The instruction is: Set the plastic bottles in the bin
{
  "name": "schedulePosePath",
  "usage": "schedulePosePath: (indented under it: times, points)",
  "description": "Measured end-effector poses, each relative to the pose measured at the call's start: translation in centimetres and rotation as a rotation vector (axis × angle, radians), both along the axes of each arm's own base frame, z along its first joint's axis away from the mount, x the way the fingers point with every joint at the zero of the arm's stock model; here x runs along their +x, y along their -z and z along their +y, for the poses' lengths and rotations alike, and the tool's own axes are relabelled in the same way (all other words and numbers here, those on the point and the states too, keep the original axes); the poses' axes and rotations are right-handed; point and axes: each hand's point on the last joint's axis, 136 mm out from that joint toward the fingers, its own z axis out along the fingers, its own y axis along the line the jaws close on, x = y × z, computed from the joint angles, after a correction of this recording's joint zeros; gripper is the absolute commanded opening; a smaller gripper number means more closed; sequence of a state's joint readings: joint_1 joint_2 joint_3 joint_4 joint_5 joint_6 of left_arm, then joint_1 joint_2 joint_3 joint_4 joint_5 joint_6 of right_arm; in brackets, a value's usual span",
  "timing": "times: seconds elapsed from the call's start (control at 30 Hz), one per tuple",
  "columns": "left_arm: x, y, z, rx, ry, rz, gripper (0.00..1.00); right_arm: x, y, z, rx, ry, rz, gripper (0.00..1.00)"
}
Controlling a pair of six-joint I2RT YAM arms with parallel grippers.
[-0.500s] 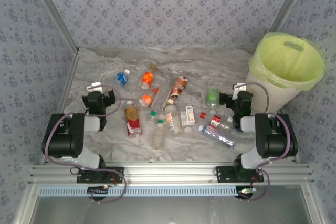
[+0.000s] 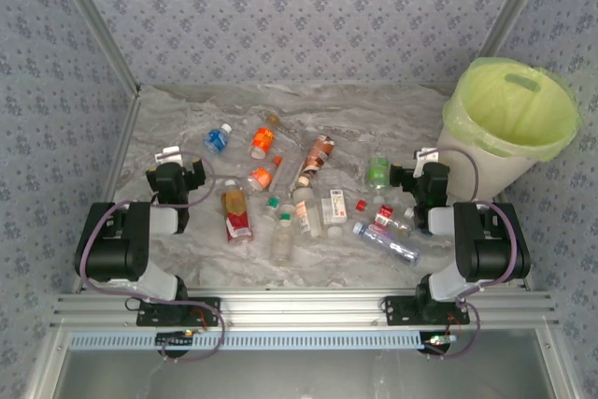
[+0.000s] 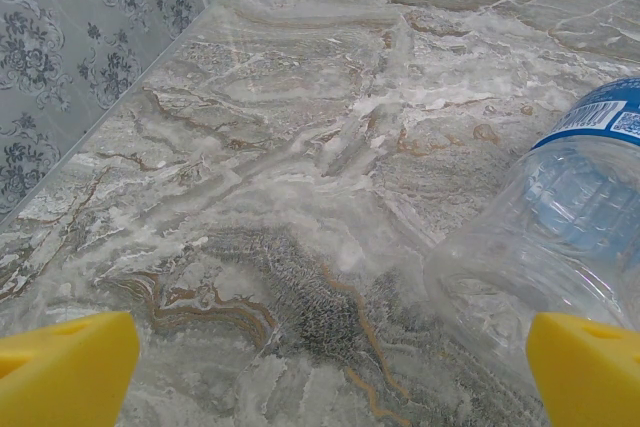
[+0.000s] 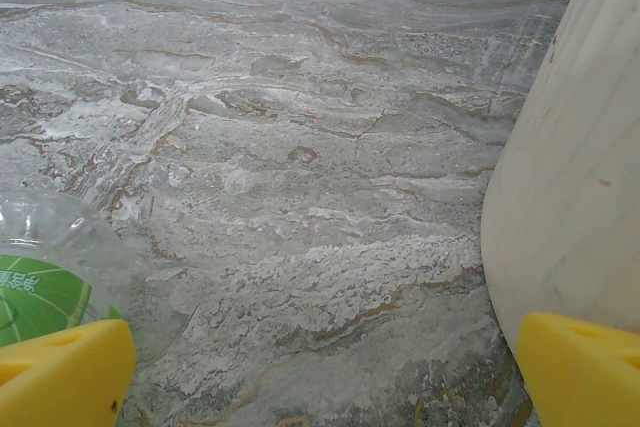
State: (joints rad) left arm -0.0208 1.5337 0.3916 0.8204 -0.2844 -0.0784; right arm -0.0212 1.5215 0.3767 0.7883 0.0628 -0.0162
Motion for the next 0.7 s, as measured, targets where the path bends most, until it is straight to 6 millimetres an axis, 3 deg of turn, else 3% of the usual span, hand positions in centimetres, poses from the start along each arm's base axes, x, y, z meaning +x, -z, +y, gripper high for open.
schedulePosePath:
  times: [0.57,0.7]
  points:
    - [0.0,0.1,-0.3,0.003,0.017,0.010,0.99,0.0,-0.1,0.4,-0.002,-0.018,0.010,1.00]
    - [-0.5,-1.3,-0.5,0.004,0.031,0.027,0.99,-0.1,-2.6,1.2,-0.020,-0.049,-0.013,1.00]
